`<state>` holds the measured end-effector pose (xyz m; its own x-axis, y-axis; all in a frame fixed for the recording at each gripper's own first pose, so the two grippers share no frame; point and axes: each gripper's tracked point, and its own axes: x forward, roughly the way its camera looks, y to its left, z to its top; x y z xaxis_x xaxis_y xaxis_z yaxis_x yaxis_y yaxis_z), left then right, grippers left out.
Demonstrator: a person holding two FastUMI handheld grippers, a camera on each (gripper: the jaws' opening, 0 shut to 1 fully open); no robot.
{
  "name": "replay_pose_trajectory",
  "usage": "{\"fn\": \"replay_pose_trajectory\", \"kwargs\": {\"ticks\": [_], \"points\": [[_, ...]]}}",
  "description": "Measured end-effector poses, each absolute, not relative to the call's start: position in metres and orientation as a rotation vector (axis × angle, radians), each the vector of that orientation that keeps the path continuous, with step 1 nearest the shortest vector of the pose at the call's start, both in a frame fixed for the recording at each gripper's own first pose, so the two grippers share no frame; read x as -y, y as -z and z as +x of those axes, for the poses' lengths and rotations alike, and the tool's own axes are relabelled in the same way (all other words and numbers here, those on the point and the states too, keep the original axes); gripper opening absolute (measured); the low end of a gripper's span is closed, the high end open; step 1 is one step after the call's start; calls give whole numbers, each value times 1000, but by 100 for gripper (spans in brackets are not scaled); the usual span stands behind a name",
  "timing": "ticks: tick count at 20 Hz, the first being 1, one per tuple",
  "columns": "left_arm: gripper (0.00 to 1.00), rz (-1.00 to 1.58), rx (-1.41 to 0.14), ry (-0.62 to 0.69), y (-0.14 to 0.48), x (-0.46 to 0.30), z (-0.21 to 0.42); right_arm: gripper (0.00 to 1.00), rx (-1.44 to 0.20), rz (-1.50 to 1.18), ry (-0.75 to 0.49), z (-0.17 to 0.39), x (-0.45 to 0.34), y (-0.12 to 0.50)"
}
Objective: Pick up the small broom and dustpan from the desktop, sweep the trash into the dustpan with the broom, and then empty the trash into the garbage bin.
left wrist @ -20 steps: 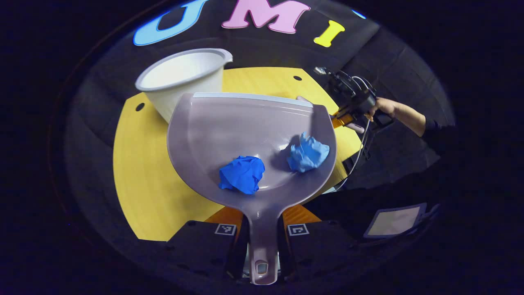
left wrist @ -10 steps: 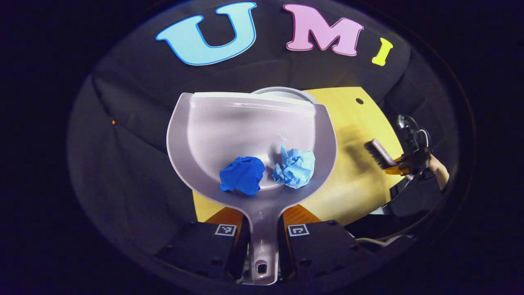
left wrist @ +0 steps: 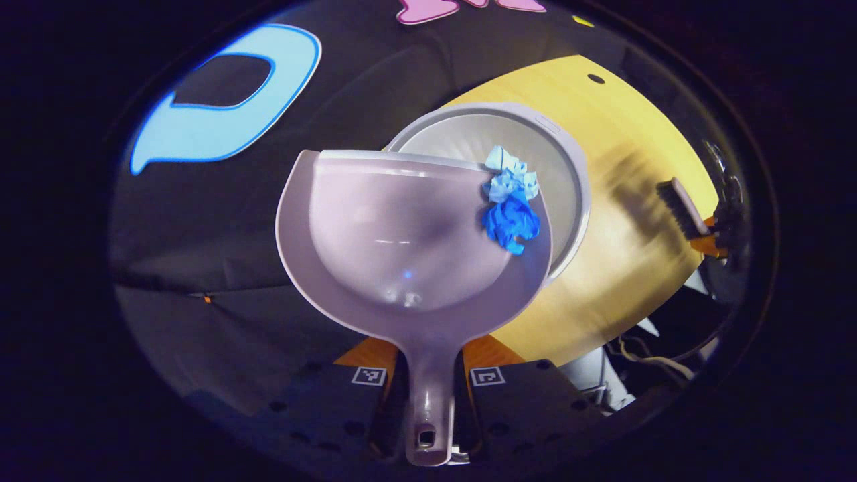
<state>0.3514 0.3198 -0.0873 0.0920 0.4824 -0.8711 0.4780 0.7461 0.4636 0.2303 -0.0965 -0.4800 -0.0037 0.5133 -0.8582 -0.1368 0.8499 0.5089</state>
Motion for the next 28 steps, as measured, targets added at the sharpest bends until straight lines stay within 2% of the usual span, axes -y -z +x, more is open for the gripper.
{"fn": "replay_pose_trajectory", "kwargs": {"ticks": [2,4,7,9,13,15,18,21,23,25,28], "points": [[31,1076,-1514,-11,78,-327,351,27,-1489,279,-528,225,89,480],[31,1233,-1480,-7,79,-332,348,27,-1489,299,-534,225,86,479],[29,1172,-1492,20,86,-334,345,27,-1473,311,-515,227,89,480],[29,1135,-1429,14,88,-330,349,27,-1463,265,-495,231,90,482],[29,945,-1245,-37,94,-319,339,27,-1458,279,-456,233,88,481],[29,863,-1132,-11,92,-301,329,27,-1405,325,-403,246,92,475],[29,661,-985,52,80,-262,312,27,-1353,392,-325,257,100,468],[29,378,-896,180,103,-190,301,27,-1336,377,-272,257,99,473],[29,188,-875,276,135,-126,290,27,-1338,379,-235,258,100,473],[29,53,-910,292,174,-78,274,27,-1368,368,-187,252,106,473],[29,-42,-998,261,240,-45,260,27,-1414,331,-148,244,116,481]]}}
